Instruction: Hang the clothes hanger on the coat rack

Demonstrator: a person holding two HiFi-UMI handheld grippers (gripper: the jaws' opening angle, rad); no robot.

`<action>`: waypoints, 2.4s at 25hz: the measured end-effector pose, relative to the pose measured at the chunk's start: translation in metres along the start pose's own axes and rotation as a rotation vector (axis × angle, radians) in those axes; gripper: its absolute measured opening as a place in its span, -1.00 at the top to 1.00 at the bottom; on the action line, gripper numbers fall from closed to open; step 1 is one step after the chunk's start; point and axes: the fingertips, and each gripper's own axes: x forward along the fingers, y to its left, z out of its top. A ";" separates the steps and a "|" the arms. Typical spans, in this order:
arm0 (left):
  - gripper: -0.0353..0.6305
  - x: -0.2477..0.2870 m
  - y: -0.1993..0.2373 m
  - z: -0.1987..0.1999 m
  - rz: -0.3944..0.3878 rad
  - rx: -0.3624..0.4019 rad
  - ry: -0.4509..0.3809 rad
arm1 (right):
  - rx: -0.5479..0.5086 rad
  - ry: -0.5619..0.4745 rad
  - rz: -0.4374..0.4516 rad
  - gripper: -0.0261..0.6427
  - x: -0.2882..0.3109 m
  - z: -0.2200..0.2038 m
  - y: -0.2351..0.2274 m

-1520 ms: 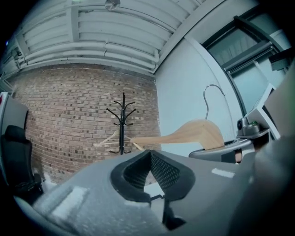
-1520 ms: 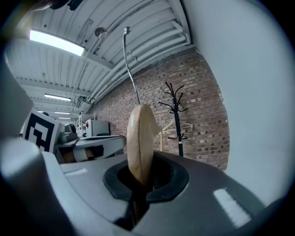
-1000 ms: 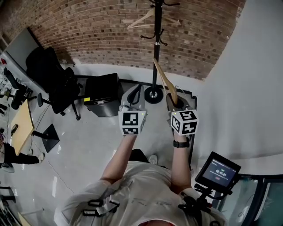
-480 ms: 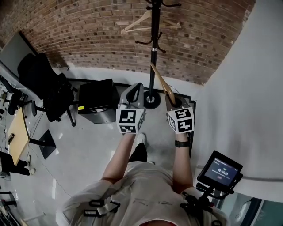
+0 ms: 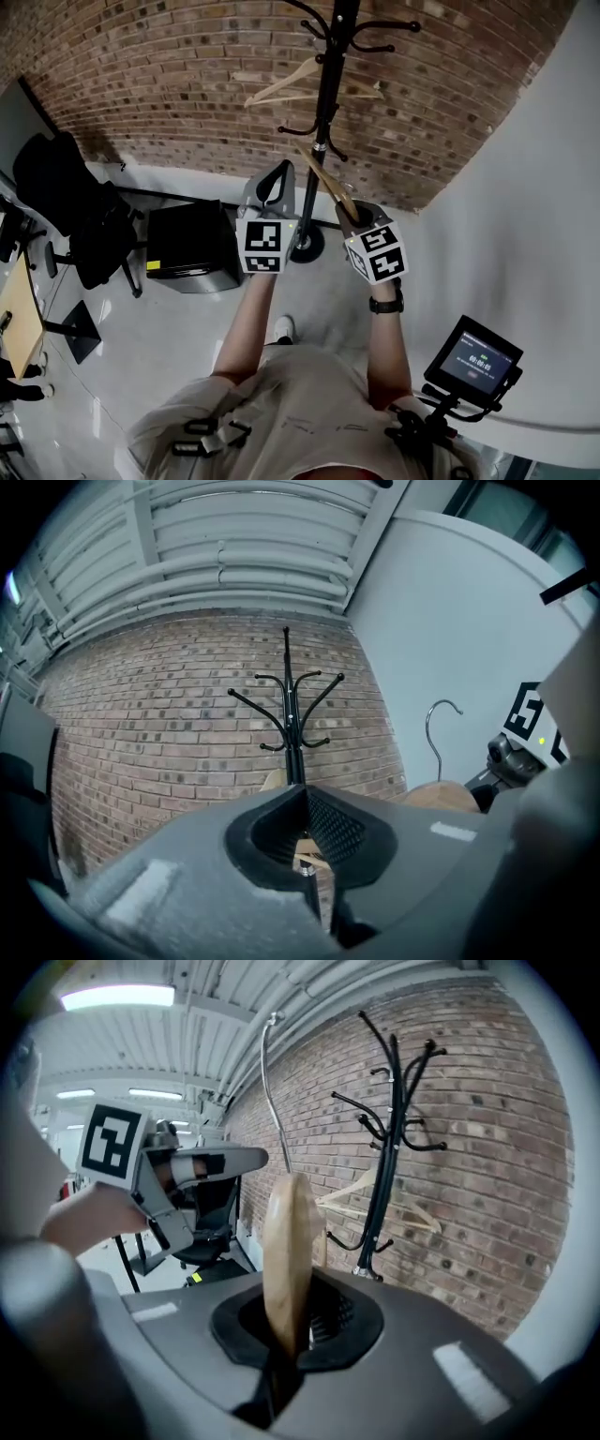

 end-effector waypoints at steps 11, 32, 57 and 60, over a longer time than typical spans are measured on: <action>0.89 0.058 0.067 0.006 0.015 0.008 -0.031 | -0.122 -0.011 0.256 0.89 0.082 0.073 -0.028; 0.89 0.102 0.100 -0.001 0.143 0.042 -0.008 | -0.100 0.074 0.603 0.88 0.159 0.141 -0.084; 0.89 0.066 0.031 -0.015 -0.139 -0.052 0.017 | -0.230 -0.257 -0.245 0.44 0.046 0.145 -0.107; 0.89 0.058 0.008 -0.016 -0.200 -0.079 0.021 | -0.169 -0.337 -0.290 0.74 0.023 0.133 -0.086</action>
